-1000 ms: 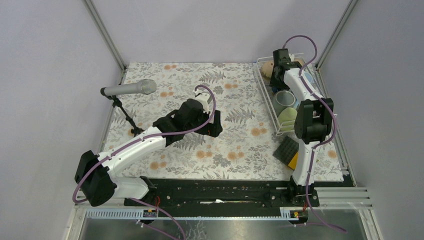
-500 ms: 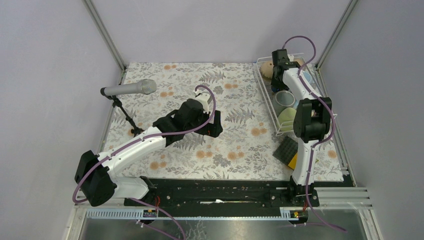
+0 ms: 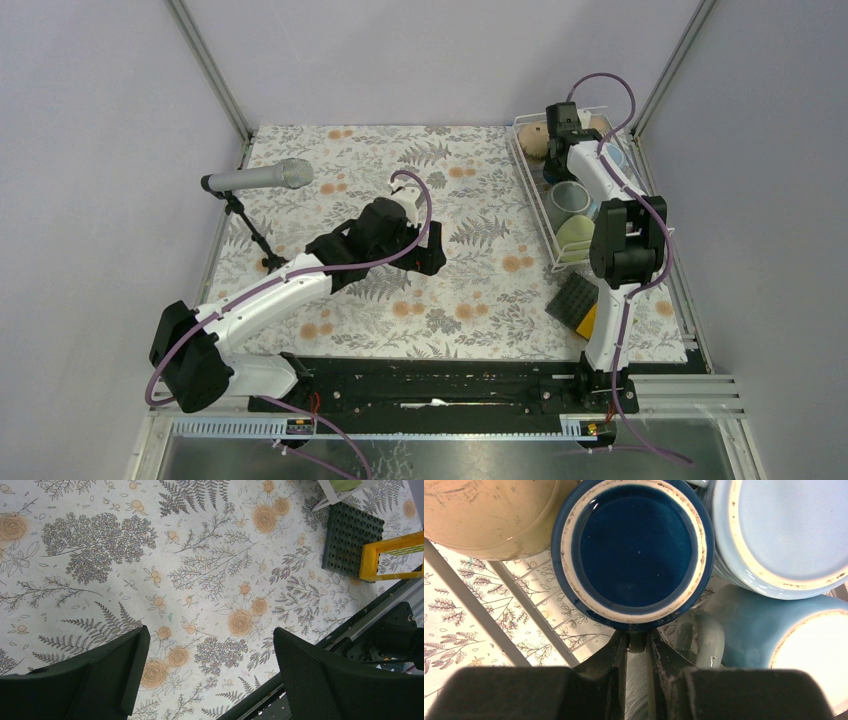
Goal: Unload the cups from the dish rack
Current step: Unload the cup from the dish rack.
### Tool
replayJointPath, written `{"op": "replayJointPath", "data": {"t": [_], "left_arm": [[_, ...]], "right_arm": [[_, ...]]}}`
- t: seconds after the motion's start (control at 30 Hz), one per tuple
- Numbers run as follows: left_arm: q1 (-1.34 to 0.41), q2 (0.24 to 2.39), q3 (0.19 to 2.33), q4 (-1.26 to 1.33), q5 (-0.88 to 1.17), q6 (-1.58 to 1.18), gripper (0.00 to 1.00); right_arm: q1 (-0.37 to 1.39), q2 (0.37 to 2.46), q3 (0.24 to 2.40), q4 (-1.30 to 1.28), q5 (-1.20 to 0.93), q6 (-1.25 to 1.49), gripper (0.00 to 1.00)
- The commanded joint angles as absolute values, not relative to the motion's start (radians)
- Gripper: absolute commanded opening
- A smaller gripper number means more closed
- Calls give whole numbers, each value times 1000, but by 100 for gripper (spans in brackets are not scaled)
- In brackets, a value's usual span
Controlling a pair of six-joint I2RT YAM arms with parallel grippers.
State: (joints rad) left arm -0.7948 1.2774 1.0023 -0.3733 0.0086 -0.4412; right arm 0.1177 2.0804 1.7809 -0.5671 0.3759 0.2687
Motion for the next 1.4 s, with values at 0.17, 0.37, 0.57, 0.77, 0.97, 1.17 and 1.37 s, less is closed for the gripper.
{"op": "replayJointPath", "data": {"t": [0.17, 0.37, 0.57, 0.77, 0.97, 1.17, 1.37], "left_arm": [[-793, 1261, 1020, -354, 5, -436, 99], [-793, 1262, 1021, -354, 3, -438, 99], [-793, 1267, 1022, -351, 3, -443, 99], [-791, 1273, 1029, -348, 3, -451, 99], [-789, 1283, 1043, -317, 7, -482, 99], [-789, 1308, 1056, -256, 30, -533, 99], [-789, 1320, 1058, -183, 23, -582, 99]], "right_arm": [[137, 1956, 1720, -469, 480, 261, 0], [138, 1927, 1714, -455, 506, 266, 0], [138, 1895, 1701, -442, 516, 269, 0], [137, 1876, 1697, -436, 513, 272, 0], [138, 1856, 1702, -437, 519, 275, 0], [138, 1832, 1712, -448, 527, 283, 0], [138, 1805, 1731, -468, 531, 292, 0]]}}
